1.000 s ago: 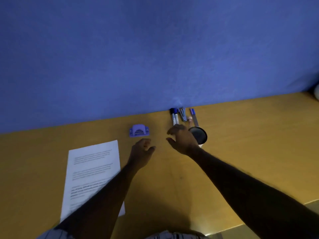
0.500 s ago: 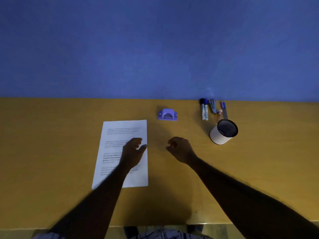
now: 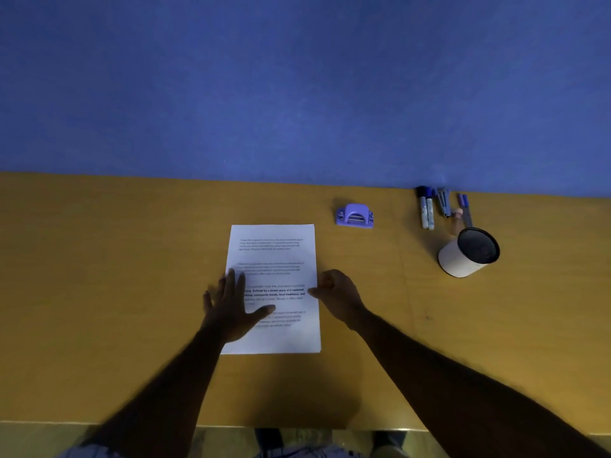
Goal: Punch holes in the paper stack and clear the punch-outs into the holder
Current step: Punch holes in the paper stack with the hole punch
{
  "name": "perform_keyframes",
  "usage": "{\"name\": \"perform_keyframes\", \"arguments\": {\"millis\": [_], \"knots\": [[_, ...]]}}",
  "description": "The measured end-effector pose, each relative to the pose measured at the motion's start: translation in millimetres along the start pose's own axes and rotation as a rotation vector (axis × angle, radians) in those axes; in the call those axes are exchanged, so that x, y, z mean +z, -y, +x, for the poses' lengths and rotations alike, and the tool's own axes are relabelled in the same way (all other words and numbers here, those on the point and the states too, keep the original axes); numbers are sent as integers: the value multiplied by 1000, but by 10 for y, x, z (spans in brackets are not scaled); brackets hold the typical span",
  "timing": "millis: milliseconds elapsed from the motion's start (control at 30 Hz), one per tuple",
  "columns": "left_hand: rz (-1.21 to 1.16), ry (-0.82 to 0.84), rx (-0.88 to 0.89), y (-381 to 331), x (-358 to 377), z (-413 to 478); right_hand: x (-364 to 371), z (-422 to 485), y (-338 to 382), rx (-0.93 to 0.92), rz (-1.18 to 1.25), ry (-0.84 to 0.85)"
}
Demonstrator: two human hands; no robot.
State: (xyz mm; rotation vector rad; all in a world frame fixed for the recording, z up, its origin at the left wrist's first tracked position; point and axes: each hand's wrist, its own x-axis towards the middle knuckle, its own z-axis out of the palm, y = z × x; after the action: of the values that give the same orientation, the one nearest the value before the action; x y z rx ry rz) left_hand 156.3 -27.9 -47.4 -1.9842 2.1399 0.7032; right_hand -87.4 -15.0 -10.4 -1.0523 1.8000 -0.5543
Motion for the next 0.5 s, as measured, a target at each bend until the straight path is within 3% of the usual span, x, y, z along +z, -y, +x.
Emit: {"name": "perform_keyframes", "arguments": {"millis": [300, 500], "knots": [[33, -85, 46, -15, 102, -26, 233, -17, 207, 197, 470, -96], [39, -78, 39, -28, 114, -19, 206, 80, 280, 304, 517, -78]]}}
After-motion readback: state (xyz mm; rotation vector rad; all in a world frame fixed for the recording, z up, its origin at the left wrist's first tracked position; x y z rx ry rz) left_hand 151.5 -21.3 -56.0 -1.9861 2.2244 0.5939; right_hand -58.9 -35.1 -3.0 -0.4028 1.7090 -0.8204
